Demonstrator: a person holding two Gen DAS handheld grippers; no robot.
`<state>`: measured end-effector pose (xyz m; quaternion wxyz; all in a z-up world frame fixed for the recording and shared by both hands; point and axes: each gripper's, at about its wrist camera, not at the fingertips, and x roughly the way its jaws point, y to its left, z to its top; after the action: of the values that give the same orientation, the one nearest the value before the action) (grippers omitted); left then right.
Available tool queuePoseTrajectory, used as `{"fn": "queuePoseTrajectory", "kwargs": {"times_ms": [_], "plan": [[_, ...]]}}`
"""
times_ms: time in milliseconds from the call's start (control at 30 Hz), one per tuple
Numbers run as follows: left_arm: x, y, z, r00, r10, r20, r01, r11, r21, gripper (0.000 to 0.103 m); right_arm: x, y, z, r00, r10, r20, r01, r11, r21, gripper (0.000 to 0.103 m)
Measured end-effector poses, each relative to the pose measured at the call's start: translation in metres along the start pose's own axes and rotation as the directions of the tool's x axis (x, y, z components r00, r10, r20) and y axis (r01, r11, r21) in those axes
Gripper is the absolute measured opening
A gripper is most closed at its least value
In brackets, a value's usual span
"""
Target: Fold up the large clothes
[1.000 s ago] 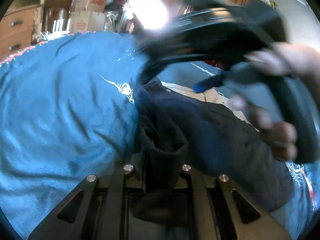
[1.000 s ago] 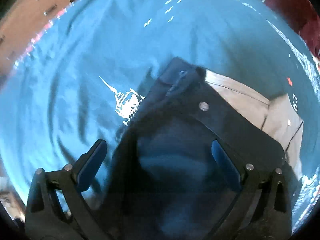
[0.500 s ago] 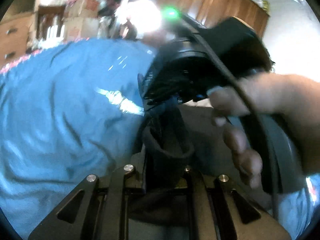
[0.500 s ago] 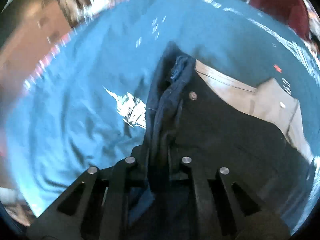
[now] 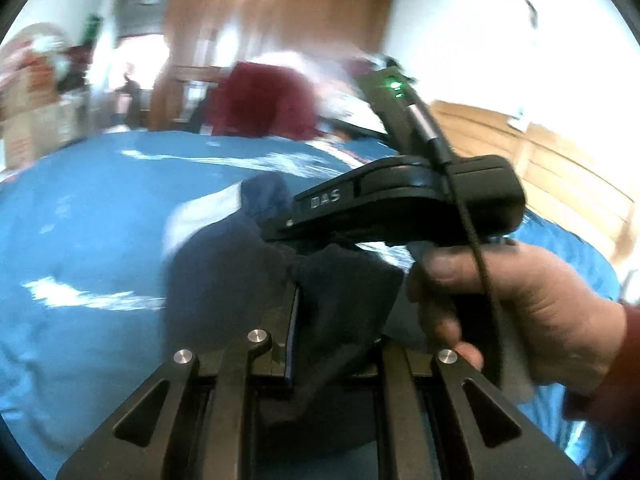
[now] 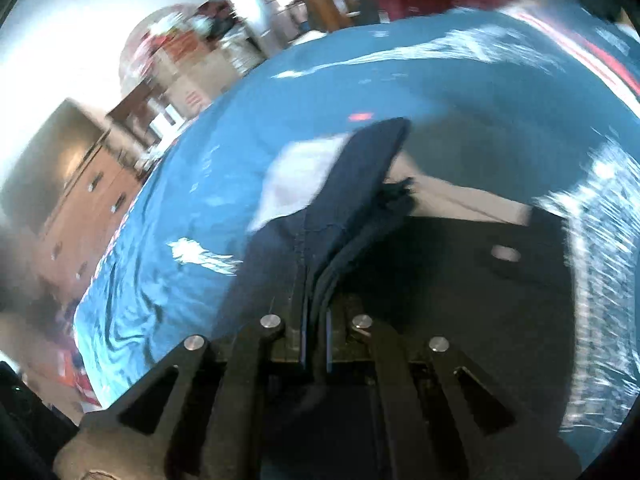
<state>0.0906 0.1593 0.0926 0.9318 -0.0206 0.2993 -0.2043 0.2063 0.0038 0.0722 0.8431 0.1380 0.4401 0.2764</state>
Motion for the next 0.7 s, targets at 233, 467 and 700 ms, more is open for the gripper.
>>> {"fn": "queuePoseTrajectory", "kwargs": {"times_ms": [233, 467, 700], "plan": [[0.067, -0.092, -0.003, 0.987, -0.138, -0.080, 0.142, 0.988, 0.051, 0.013, -0.040, -0.090, -0.009, 0.999, 0.034, 0.029, -0.037, 0.992, 0.118, 0.005], [0.173, -0.123, -0.057, 0.921, -0.105, -0.374, 0.130, 0.991, 0.042, 0.017, 0.023, -0.180, -0.040, 0.988, 0.094, -0.123, -0.049, 0.945, 0.323, 0.004], [0.072, -0.125, -0.046, 0.958, -0.069, -0.277, 0.122, 0.976, 0.179, 0.029, -0.008, -0.156, -0.049, 0.980, 0.173, -0.103, -0.128, 0.930, 0.345, 0.060]]}}
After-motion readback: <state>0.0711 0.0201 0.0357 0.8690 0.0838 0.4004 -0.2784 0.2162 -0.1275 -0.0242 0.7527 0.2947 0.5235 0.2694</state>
